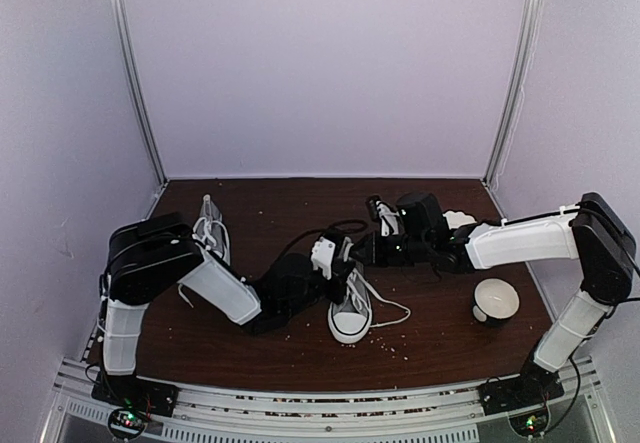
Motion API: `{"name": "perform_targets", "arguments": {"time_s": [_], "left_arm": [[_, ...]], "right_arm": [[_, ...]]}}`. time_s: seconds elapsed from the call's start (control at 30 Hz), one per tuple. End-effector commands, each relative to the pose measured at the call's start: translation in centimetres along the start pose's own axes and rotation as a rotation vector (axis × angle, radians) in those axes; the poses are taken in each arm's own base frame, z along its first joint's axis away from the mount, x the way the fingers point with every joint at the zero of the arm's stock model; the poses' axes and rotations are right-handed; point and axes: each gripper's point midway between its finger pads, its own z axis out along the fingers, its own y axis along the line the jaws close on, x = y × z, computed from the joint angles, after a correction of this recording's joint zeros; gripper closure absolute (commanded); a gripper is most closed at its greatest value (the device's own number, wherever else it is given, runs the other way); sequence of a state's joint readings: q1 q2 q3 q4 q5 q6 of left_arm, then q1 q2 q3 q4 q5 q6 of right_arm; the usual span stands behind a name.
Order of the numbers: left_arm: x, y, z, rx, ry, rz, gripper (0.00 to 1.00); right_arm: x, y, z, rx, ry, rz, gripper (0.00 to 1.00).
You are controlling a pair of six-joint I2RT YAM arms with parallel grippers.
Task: Tie the shoes
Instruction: Pass from the right arm to the left, then pick up the half-tied shoelace from the center of the board.
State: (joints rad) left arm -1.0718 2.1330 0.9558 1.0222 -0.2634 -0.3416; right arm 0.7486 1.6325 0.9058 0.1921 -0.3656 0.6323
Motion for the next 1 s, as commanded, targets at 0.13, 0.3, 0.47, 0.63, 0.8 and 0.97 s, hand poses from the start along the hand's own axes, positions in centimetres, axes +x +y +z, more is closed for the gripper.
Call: {"name": "perform_targets", "arguments": {"time_s": [0.13,0.3,0.47,0.63,0.8,0.97], "left_arm": [[-0.6,0.5,0.2,0.0,-0.036,-0.036,1.0],[-0.4,0.8,0.1,0.002,-0.042,-0.041,1.0],[-0.4,0.3,0.3,0.028,-0.049,-0.017,1.0],[-0.3,0.2,0.1,0.041,-0.071,-0.009,1.0],[-0.5,0.0,-0.3,0.061,-0.114,0.001,1.0],[-0.9,-0.4,0.5,0.088,-0.13,-0.017,1.0]], "right_arm": [[0.1,0.7,0.0,-0.025,0.017,-0.018,1.0],[0.6,-0.1,-1.6,0.045,0.055,-0.064,0.82],[1.2,-3.2,-6.0,0.277,0.087,-0.14,0.66],[4.6,-7.3,-9.7,0.492,0.153,-0.132,0.65],[8.5,-6.6,-10.7,0.494,0.276,-0.31,0.61],[12.7,-2.9,-10.3,0.237,0.511,-0.584,0.57]]}}
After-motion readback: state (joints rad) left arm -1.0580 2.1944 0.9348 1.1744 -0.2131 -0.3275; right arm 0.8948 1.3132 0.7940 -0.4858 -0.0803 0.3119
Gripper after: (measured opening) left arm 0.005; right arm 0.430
